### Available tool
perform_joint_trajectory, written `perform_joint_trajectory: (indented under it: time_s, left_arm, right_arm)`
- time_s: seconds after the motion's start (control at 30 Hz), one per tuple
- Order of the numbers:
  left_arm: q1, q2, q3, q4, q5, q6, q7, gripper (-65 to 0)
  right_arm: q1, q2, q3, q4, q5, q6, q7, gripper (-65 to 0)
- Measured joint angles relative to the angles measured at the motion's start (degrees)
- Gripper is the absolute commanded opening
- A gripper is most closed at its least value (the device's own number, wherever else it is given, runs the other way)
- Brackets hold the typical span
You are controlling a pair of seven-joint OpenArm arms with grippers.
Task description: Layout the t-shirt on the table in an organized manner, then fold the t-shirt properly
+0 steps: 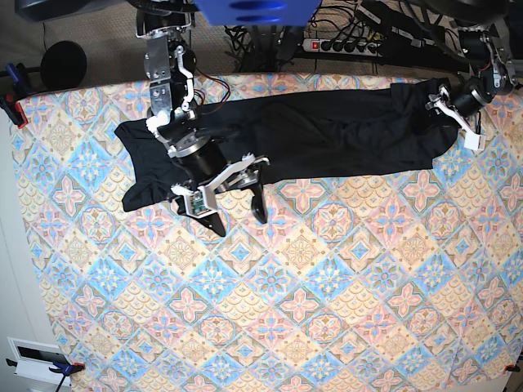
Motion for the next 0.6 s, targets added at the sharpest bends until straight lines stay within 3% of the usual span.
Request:
perform_joint_trajectory:
  time_s: [0.07,0.3,0.43,0.53,0.6]
  left_arm:
    - [-0.07,-0.02,0.02,-0.15,0.11,0.0,0.35,-65.0]
    - [-1.31,0.13,0.0,1.4,0.79,0.09,2.36,-65.0]
    - [-1.31,3.5,0.66,12.2,5.16,1.11,6.82,-65.0]
    - [-2.91,7.21,3.32,19.98,2.99,0.57,10.03,-65.0]
    - [-5.95,6.91,6.88,22.88,0.94,0.24,11.76,-65.0]
  right_arm:
    - [-0.17,-0.02,1.99,0.0,0.0,-0.02,0.04,-19.1]
    - [-2.73,-0.04,8.85,-0.11,0.0,-0.02,-0.37,-19.1]
    - [-3.02,-0.2,14.84,-0.13,0.13,0.39,-5.62,-19.1]
    - [-2.99,-0.33,20.15,-0.15,0.07,-0.04,-7.8,-19.1]
    - [-2.99,-0.11,22.49,-0.15,0.07,-0.04,-8.0,-19.1]
